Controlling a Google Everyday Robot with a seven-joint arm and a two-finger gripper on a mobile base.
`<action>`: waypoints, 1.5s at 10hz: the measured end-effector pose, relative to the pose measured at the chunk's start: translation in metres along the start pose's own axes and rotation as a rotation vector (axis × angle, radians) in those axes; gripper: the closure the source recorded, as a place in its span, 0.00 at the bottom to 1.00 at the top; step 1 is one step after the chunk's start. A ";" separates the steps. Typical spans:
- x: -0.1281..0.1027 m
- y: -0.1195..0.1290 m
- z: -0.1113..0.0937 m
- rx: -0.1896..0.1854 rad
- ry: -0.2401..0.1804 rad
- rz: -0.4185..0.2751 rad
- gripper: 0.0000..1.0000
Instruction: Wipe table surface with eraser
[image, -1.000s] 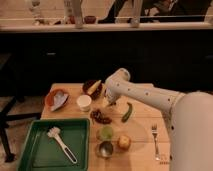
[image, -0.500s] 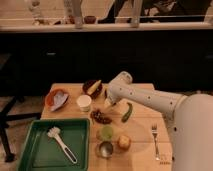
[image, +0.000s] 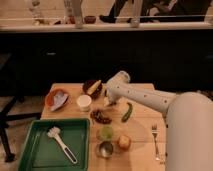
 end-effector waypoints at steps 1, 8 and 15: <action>-0.003 -0.002 0.002 0.002 -0.004 0.022 0.20; -0.009 -0.009 0.019 0.021 0.007 0.111 0.40; -0.003 -0.026 0.013 -0.040 0.048 -0.052 1.00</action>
